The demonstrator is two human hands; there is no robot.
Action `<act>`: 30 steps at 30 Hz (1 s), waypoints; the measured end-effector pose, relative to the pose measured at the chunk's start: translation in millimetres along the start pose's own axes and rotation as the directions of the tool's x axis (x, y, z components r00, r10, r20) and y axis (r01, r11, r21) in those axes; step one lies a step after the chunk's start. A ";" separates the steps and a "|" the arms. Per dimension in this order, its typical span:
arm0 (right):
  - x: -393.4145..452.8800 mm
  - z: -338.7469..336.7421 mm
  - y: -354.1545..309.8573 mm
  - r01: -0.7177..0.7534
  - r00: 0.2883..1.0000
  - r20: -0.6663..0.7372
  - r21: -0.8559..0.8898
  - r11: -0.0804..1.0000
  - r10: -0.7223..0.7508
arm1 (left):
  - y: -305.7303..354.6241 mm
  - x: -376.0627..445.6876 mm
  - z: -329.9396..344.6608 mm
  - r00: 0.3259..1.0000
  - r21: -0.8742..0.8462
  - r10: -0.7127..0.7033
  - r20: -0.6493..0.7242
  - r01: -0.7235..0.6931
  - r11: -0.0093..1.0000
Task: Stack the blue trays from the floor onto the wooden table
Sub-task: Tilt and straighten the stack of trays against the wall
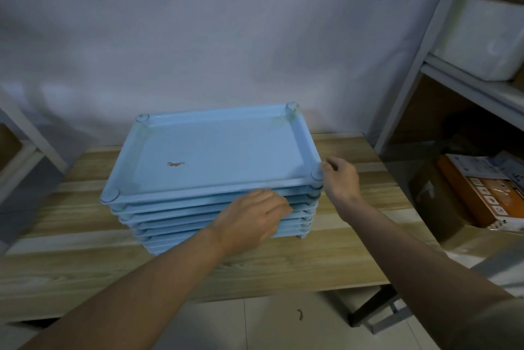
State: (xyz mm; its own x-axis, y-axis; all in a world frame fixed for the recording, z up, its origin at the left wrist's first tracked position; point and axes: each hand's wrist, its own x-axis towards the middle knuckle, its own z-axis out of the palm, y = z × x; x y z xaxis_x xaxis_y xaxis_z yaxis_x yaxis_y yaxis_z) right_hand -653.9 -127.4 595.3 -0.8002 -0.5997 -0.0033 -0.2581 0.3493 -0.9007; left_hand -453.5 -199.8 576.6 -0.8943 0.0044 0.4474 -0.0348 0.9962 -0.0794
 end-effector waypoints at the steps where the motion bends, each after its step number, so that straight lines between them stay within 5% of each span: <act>1: -1.6 -1.0 0.5 -0.015 0.999 0.032 0.014 1.000 0.014 | 3.8 -0.7 6.7 0.998 0.023 0.012 0.067 -0.013 1.000; 6: -4.2 -7.0 -3.9 -0.096 0.992 0.094 0.077 0.992 0.089 | 16.7 1.1 12.7 0.886 0.079 -0.303 0.350 0.294 0.952; 10: -4.8 -7.6 -9.8 -0.129 0.982 0.150 0.106 0.986 0.112 | 25.3 6.3 15.5 0.821 0.198 -0.383 0.424 0.329 0.923; 16: -8.5 -6.4 -15.8 -0.125 0.978 0.184 0.126 0.984 0.101 | 27.5 22.9 9.2 0.963 0.248 -0.198 0.180 0.151 0.957; 18: -6.3 -5.0 -13.9 -0.105 0.986 0.138 0.091 0.990 0.091 | 25.3 30.1 4.6 0.969 0.274 -0.238 0.072 0.210 0.938; 22: -1.1 -7.2 -10.3 -0.122 0.988 0.100 0.065 0.990 0.115 | 19.2 44.2 -7.7 0.835 0.252 -0.540 0.102 0.504 0.826; 30: 9.7 -11.3 -10.8 -0.179 0.963 0.210 0.036 0.983 0.168 | -9.9 69.4 0.1 0.703 0.097 -0.654 0.277 0.657 0.747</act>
State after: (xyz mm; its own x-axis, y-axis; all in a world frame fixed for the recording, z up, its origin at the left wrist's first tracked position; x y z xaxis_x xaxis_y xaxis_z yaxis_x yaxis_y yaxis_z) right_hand -664.9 -128.9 609.9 -0.7001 -0.6704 -0.2458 -0.0906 0.4249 -0.9007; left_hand -515.3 -209.4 608.4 -0.7301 -0.6728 0.1195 -0.6569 0.7392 0.1487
